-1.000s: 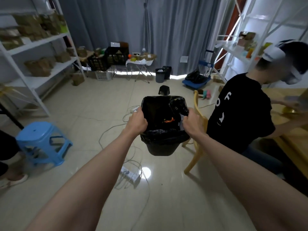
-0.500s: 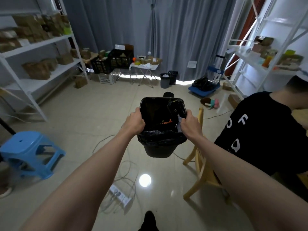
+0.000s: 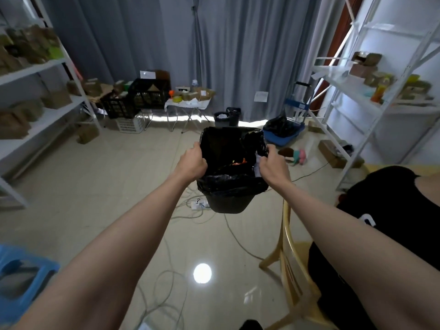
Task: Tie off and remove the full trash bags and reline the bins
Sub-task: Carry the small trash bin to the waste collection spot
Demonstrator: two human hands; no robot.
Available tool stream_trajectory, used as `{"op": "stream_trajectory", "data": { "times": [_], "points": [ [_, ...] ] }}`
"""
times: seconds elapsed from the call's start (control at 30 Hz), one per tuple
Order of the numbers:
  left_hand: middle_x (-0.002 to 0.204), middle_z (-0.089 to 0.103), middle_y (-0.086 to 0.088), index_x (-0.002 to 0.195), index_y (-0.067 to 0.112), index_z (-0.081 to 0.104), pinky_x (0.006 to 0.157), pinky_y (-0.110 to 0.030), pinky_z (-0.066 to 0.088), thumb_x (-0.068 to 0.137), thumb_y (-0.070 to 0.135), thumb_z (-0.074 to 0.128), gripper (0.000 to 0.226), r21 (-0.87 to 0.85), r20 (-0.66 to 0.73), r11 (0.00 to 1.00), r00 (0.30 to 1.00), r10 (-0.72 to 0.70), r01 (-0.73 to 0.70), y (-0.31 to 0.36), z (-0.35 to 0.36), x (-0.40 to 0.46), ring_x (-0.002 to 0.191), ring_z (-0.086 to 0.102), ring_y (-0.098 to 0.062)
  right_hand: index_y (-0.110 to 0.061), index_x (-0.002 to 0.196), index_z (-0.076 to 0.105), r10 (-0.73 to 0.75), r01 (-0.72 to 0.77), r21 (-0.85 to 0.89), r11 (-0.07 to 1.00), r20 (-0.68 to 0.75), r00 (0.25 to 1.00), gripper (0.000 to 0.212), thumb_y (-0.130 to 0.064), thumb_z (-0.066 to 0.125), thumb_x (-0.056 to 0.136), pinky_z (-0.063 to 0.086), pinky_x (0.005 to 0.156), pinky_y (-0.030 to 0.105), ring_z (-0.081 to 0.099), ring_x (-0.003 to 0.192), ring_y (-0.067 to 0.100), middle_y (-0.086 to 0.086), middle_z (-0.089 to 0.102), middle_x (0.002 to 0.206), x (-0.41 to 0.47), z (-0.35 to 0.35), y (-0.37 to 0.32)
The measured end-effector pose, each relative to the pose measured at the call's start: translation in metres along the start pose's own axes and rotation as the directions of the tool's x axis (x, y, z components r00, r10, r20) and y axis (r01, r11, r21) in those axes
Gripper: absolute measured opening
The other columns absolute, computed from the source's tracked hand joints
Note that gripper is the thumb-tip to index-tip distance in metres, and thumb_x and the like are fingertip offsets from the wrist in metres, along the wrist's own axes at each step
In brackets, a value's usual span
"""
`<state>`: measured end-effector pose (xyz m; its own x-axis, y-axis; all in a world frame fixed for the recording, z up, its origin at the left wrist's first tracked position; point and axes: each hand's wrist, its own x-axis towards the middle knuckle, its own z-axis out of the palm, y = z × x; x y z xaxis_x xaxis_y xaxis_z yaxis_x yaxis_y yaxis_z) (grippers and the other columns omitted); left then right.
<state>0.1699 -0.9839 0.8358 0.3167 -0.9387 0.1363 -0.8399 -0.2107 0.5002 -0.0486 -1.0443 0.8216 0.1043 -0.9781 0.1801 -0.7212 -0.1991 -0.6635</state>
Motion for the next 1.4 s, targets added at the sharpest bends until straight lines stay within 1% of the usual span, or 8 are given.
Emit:
{"op": "stream_trajectory", "data": {
  "times": [0.3, 0.43, 0.57, 0.77, 0.93, 1.07, 1.2, 1.4],
  "points": [
    [0.106, 0.060, -0.021, 0.127, 0.007, 0.043, 0.079, -0.046, 0.052, 0.083, 0.002, 0.040, 0.045, -0.027, 0.019, 0.998, 0.998, 0.056, -0.055, 0.006, 0.054, 0.204, 0.095, 0.058, -0.041, -0.016, 0.126, 0.044, 0.035, -0.038, -0.062, 0.997, -0.042, 0.999, 0.034, -0.025, 0.036, 0.095, 0.035, 0.071, 0.037, 0.046, 0.083, 0.028, 0.012, 0.056, 0.102, 0.200, 0.041, 0.025],
    [0.110, 0.057, -0.020, 0.124, 0.004, 0.042, 0.072, -0.039, 0.045, 0.085, 0.003, 0.043, 0.039, -0.021, 0.011, 0.999, 0.999, 0.049, -0.049, 0.020, 0.068, 0.316, 0.099, 0.057, -0.038, -0.018, 0.127, 0.044, 0.048, -0.050, -0.055, 0.997, -0.048, 0.998, 0.034, -0.025, 0.036, 0.094, 0.039, 0.071, 0.038, 0.052, 0.085, 0.032, 0.015, 0.059, 0.106, 0.310, 0.051, 0.029],
    [0.111, 0.056, -0.022, 0.131, 0.003, 0.039, 0.084, -0.049, 0.051, 0.086, 0.002, 0.043, 0.045, -0.032, 0.009, 0.997, 0.998, 0.069, -0.068, 0.037, 0.070, 0.409, 0.101, 0.057, -0.042, -0.017, 0.131, 0.042, 0.038, -0.044, -0.073, 0.996, -0.077, 0.996, 0.037, -0.023, 0.036, 0.095, 0.041, 0.077, 0.041, 0.057, 0.098, 0.039, 0.018, 0.061, 0.109, 0.403, 0.055, 0.022],
    [0.118, 0.056, -0.021, 0.131, 0.006, 0.041, 0.083, -0.044, 0.044, 0.087, 0.005, 0.045, 0.044, -0.030, 0.006, 0.997, 0.997, 0.076, -0.076, 0.046, 0.077, 0.527, 0.110, 0.054, -0.042, -0.018, 0.136, 0.039, 0.034, -0.037, -0.038, 0.999, -0.081, 0.996, 0.041, -0.021, 0.035, 0.095, 0.047, 0.083, 0.045, 0.058, 0.101, 0.037, 0.016, 0.061, 0.115, 0.514, 0.066, 0.016],
    [0.113, 0.059, -0.022, 0.130, 0.003, 0.041, 0.080, -0.043, 0.051, 0.085, 0.003, 0.047, 0.045, -0.032, 0.033, 0.990, 0.990, 0.137, -0.136, 0.059, 0.097, 0.631, 0.103, 0.059, -0.038, -0.020, 0.133, 0.040, 0.068, -0.075, -0.059, 0.995, -0.118, 0.991, 0.040, -0.020, 0.034, 0.094, 0.040, 0.075, 0.038, 0.056, 0.098, 0.035, 0.015, 0.060, 0.116, 0.614, 0.078, 0.028],
    [0.116, 0.060, -0.023, 0.131, 0.003, 0.041, 0.090, -0.050, 0.050, 0.085, 0.006, 0.048, 0.047, -0.040, 0.041, 0.983, 0.982, 0.183, -0.182, 0.078, 0.112, 0.723, 0.108, 0.058, -0.042, -0.020, 0.134, 0.039, 0.079, -0.094, -0.101, 0.990, -0.145, 0.986, 0.041, -0.021, 0.034, 0.093, 0.040, 0.073, 0.037, 0.056, 0.094, 0.034, 0.015, 0.062, 0.113, 0.701, 0.078, 0.035],
    [0.116, 0.059, -0.024, 0.130, 0.005, 0.041, 0.085, -0.045, 0.048, 0.086, 0.010, 0.047, 0.045, -0.009, 0.059, 0.977, 0.975, 0.214, -0.214, 0.100, 0.128, 0.810, 0.108, 0.056, -0.044, -0.017, 0.139, 0.038, 0.096, -0.118, -0.120, 0.986, -0.177, 0.979, 0.045, -0.018, 0.036, 0.093, 0.041, 0.076, 0.038, 0.057, 0.105, 0.037, 0.019, 0.060, 0.118, 0.781, 0.074, 0.045],
    [0.120, 0.058, -0.021, 0.130, 0.008, 0.041, 0.084, -0.045, 0.045, 0.088, 0.015, 0.046, 0.043, 0.052, 0.108, 0.961, 0.958, 0.264, -0.271, 0.145, 0.171, 0.906, 0.111, 0.055, -0.044, -0.019, 0.139, 0.038, 0.158, -0.198, -0.143, 0.970, -0.256, 0.954, 0.043, -0.017, 0.036, 0.096, 0.045, 0.071, 0.038, 0.054, 0.083, 0.031, 0.015, 0.062, 0.107, 0.866, 0.066, 0.082]
  ]
}}
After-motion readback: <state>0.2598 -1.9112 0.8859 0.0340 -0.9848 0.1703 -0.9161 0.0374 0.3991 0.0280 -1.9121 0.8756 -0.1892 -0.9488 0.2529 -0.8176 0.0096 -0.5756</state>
